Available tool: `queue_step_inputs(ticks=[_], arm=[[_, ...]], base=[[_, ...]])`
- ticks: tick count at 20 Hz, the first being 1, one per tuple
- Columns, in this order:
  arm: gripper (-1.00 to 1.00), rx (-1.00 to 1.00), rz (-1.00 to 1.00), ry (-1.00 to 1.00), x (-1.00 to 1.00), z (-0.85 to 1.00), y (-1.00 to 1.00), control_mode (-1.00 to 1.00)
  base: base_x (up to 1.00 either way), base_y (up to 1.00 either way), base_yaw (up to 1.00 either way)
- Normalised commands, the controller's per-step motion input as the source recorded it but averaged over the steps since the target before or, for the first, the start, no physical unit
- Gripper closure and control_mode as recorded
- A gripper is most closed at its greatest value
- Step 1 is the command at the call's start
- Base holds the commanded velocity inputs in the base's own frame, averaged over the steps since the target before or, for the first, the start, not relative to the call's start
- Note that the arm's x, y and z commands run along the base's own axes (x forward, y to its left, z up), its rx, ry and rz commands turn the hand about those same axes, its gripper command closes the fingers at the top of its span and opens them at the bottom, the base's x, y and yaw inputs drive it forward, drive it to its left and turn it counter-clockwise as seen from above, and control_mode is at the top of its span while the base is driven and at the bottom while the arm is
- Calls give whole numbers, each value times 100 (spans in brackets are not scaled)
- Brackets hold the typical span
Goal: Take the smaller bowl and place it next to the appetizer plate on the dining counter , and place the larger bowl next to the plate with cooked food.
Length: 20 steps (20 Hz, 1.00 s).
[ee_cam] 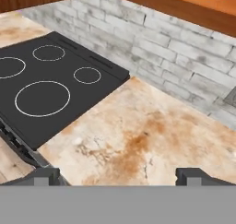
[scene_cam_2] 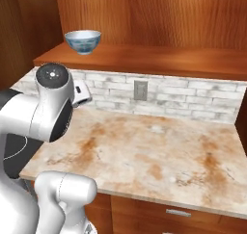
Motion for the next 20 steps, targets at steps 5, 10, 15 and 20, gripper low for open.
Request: queue_step_inputs(ticks=[5, 10, 15, 20], arm=[[-100, 1, -24, -12, -29, 59, -3, -100], [-100, 29, -34, 0, -34, 37, -9, -100], [-100, 53, -30, 0, -21, 24, -17, -100], [-100, 51, -19, 1, 0, 21, 0, -100]], base=[[0, 0, 0], [0, 0, 0], [0, 0, 0], [0, 0, 0]])
